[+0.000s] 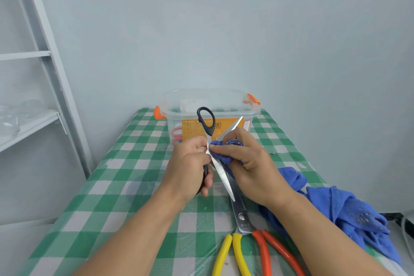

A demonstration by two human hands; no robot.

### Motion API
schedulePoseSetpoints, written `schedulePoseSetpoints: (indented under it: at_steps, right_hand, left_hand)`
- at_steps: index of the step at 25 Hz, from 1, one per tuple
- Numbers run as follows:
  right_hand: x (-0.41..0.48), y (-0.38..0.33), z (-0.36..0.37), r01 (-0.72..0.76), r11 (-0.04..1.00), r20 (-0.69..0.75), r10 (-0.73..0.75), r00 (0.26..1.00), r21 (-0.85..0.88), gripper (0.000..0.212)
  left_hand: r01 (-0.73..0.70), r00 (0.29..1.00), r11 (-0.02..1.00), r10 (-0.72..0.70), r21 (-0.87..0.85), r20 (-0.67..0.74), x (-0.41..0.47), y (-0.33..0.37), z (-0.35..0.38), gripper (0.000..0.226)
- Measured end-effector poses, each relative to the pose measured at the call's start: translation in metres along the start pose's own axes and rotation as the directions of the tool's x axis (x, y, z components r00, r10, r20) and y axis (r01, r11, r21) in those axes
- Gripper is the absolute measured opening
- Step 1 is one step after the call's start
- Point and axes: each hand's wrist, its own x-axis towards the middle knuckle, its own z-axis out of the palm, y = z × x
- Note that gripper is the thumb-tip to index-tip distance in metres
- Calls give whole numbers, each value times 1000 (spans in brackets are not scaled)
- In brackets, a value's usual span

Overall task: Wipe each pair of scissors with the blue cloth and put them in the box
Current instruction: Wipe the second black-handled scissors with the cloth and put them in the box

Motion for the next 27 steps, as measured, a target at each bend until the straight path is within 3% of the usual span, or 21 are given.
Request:
schedulePoseSetpoints:
  at_steps: [4, 8, 11, 15, 17, 24, 27]
  right_hand:
    - [-2, 2, 0, 3, 999, -22, -4, 1000, -42, 32]
    - [-1, 10, -3, -15, 994, -179, -4, 984, -105, 31]
    - [0, 11, -3, -44, 991, -266, 9, 964, -127, 25]
    - [-4, 7, 3, 17, 993, -121, -31, 992, -113, 33]
    - [-4, 5, 5, 28, 995, -98, -38, 994, -96, 32]
    - [5, 21, -11, -139, 981, -433, 69, 899, -132, 27]
    - [6, 27, -15, -327, 944, -484, 264, 835, -49, 28]
  left_hand:
    - [1, 1000, 1000, -1, -3, -10, 0, 1, -1, 17]
    - [-5, 1000, 1000, 5, -10, 28, -1, 5, -1, 35]
    - [2, 1000, 1000, -2, -5, 27, -1, 6, -1, 32]
    - [12, 1000, 1000, -12, -7, 15, 1, 1, -2, 19]
    - [10, 1000, 1000, -9, -14, 28, 1, 3, -3, 26]
    - [10, 995, 1000, -10, -1, 97, -4, 9, -2, 30]
    - [25, 995, 998, -30, 53, 100, -2, 4, -1, 39]
